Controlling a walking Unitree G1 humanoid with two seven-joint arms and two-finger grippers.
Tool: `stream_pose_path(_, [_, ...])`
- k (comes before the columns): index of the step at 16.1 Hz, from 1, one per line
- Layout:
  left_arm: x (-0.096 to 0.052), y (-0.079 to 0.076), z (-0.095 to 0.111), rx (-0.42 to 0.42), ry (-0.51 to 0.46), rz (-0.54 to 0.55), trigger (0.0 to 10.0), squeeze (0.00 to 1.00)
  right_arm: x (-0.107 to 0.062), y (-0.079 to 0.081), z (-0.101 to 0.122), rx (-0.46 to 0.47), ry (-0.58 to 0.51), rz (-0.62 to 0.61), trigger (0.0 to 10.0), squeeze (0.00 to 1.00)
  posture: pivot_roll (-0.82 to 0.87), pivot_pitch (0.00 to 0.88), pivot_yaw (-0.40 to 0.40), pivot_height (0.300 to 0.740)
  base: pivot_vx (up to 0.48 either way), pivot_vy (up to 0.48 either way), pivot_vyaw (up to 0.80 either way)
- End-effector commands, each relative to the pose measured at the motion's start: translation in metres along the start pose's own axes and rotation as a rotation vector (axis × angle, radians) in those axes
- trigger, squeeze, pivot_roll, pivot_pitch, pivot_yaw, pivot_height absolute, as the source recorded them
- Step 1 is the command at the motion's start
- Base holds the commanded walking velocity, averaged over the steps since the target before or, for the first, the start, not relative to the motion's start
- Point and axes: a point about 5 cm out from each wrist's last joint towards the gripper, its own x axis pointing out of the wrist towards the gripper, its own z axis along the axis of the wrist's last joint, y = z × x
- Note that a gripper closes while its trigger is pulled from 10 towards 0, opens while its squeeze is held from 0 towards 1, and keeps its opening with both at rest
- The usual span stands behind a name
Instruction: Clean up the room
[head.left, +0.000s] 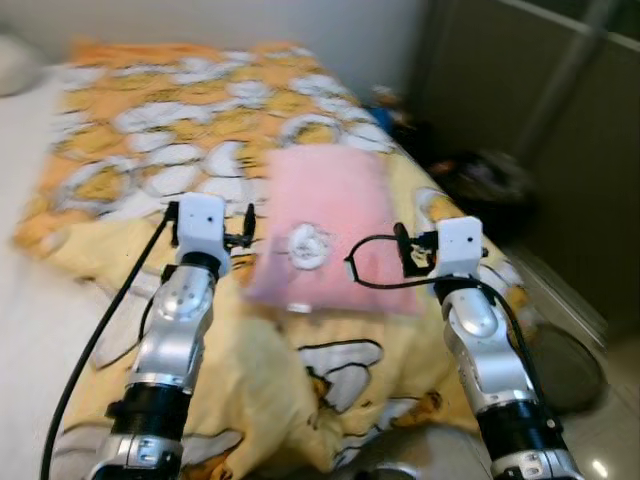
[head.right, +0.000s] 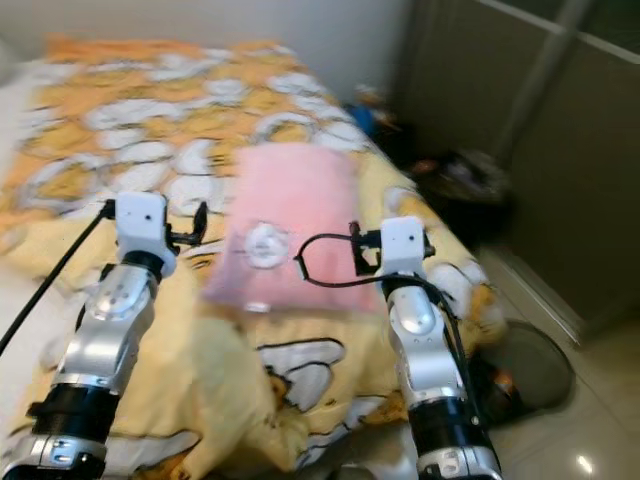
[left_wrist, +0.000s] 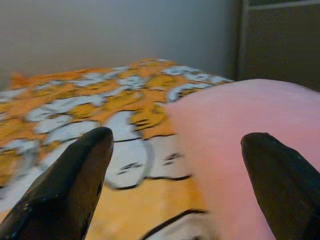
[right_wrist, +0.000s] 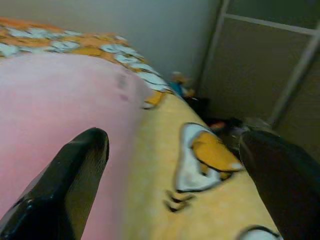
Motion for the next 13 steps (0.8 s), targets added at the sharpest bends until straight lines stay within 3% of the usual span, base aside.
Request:
stream_pose_path(1, [0.001,0.002,-0.001,0.012,0.008,0.013,10.0,0.0,0.003,0.001,0.006,0.002,-0.022,-0.002,10.0,0.0,-0.12,0.018,-0.016,0.74,0.0,0.0,0.0])
stream_pose_path(4, [0.006,0.005,-0.001,0.01,0.018,0.018,10.0,0.0,0.004,0.003,0.007,0.006,-0.025,0.002,10.0,0.0,-0.12,0.018,-0.015,0.74,0.0,0.0,0.0])
stream_pose_path(9, [0.057,0.02,0.025,-0.058,0.063,-0.015,10.0,0.0,0.036,-0.01,0.026,0.101,-0.019,-0.074,10.0,0.0,-0.13,0.021,-0.003,0.74,0.0,0.0,0.0])
stream_pose_path(10, [0.061,0.022,0.029,-0.054,0.056,-0.007,10.0,0.0,0.038,-0.012,0.029,0.092,-0.031,-0.083,10.0,0.0,-0.13,0.021,0.0,0.74,0.0,0.0,0.0])
stream_pose_path(11, [0.068,0.028,0.047,-0.029,-0.001,-0.009,10.0,0.0,0.04,-0.022,0.042,0.049,-0.09,-0.103,10.0,0.0,-0.15,0.019,0.016,0.74,0.0,0.0,0.0])
stream_pose_path(13, [0.069,0.031,0.053,-0.014,-0.047,-0.006,10.0,0.0,0.034,-0.026,0.039,0.033,-0.098,-0.107,10.0,0.0,-0.15,0.023,0.017,0.74,0.0,0.0,0.0])
